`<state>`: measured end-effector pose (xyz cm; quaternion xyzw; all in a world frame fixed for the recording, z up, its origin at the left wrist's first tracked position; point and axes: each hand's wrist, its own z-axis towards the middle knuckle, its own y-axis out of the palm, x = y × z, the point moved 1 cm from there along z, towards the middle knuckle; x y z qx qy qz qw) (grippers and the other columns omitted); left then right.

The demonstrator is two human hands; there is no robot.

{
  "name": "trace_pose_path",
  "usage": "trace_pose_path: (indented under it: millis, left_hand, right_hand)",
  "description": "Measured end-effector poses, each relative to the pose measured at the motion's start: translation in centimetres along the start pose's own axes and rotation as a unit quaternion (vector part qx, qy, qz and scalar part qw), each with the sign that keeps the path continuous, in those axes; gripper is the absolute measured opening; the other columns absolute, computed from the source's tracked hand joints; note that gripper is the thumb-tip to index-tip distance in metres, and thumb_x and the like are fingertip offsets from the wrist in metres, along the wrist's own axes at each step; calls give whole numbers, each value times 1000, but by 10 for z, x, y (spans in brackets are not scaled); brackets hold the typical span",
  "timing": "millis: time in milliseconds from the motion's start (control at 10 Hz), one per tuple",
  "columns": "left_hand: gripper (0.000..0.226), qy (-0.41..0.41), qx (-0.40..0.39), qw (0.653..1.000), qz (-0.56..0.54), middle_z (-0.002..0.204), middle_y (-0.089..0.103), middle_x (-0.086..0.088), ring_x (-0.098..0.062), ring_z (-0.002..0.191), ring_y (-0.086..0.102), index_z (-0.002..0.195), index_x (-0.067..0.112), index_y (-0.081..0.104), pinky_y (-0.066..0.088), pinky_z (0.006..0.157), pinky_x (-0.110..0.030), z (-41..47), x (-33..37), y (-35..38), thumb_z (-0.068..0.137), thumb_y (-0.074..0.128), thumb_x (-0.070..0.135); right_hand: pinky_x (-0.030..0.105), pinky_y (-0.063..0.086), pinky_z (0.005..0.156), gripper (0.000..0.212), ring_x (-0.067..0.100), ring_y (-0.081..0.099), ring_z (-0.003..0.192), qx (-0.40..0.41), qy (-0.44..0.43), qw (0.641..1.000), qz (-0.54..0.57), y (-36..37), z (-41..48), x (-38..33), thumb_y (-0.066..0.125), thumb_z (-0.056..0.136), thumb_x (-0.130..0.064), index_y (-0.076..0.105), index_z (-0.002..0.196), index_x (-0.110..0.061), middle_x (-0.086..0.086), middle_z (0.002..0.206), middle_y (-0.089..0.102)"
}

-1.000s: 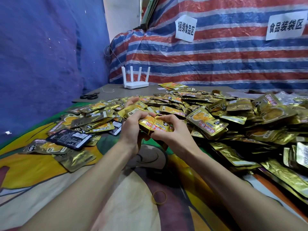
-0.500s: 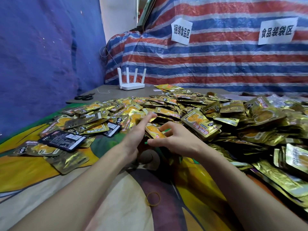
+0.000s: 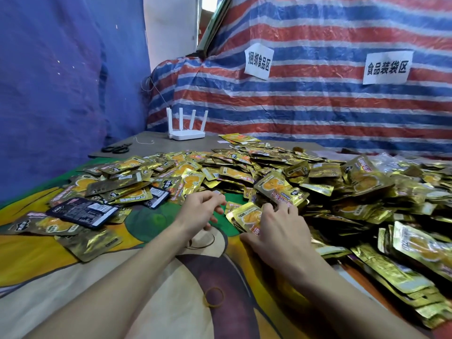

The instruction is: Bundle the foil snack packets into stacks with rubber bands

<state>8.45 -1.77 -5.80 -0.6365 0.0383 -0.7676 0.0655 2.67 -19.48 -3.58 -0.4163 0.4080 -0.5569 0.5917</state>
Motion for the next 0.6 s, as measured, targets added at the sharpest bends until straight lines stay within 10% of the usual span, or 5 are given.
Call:
trace_pose_path:
  millis: [400,600]
  left_hand:
    - [16,195,10,967,165,73,64,11,-4,64,56,85,25,69,43,58,-19,-29,45,1,96,62,34]
    - [17,151,-96,974,136,81,69,6,-10,76,63,89,29,72,51,71,-29,-86,79,-7,88,62,43]
  right_hand:
    - [32,51,84,51,16,55,113,97,-19,977,189,-25,-4,9,55,92,-61,53,130,-27,-5,121,58]
    - [27,53,71,13,2,60,76,67,-20,940,334,-46,-54,34,65,90,-49,57,97,-41,-20,85,65]
